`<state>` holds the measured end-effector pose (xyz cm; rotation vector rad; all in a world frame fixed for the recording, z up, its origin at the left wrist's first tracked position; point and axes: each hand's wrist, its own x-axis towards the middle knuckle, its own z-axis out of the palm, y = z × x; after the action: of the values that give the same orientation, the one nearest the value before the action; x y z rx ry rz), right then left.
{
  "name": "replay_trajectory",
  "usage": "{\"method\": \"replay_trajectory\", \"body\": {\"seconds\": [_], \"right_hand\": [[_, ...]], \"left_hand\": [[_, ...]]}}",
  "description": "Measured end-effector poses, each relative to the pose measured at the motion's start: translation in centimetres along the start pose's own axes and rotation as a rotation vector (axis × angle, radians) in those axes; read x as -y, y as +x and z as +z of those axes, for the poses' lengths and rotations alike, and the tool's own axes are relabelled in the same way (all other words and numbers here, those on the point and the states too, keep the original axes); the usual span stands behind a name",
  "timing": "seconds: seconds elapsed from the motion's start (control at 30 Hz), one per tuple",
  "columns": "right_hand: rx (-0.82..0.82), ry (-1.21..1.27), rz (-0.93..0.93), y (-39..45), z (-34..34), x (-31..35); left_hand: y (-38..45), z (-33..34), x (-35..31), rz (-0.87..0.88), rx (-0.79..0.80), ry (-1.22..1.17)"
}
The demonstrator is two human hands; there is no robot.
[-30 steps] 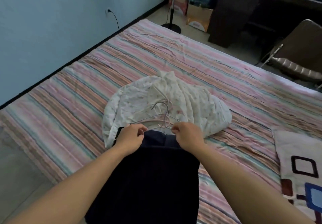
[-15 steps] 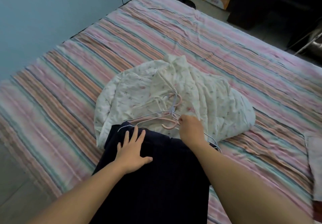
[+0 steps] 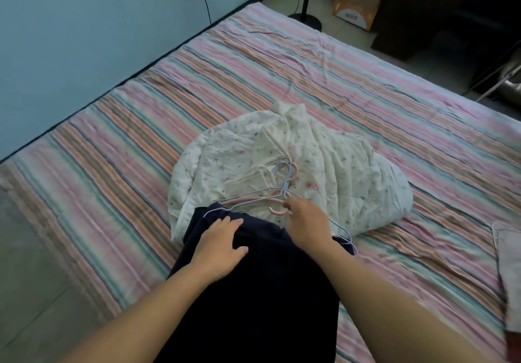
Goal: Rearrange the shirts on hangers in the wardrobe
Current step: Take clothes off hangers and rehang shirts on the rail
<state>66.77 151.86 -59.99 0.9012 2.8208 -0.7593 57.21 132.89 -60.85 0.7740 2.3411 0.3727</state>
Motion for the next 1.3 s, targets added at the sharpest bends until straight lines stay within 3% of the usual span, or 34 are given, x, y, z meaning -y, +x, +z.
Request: {"method": "replay_trajectory", "body": {"seconds": [0.4, 0.8, 1.13, 1.3], "right_hand": [[0.047, -0.011, -0.219, -10.0, -10.4, 16.4], [-0.050, -0.176, -0.638, -25.9, -20.4, 38.7], [-0.034, -0.297, -0.964, -44.3, -23.3, 53.7], [-0.005, -0.291, -1.121, -52.0, -24.6, 58.6]], "left_hand": [[-14.9, -15.6, -3.4, 0.073, -0.220, -0.017], [-40.2, -29.6, 3.4, 0.017, -0.590, 0.105], [-66.9, -34.1, 9.9, -0.208, -0.840, 0.268], [-76.9, -33.2, 10.1, -0.255, -0.885, 0.146]]}}
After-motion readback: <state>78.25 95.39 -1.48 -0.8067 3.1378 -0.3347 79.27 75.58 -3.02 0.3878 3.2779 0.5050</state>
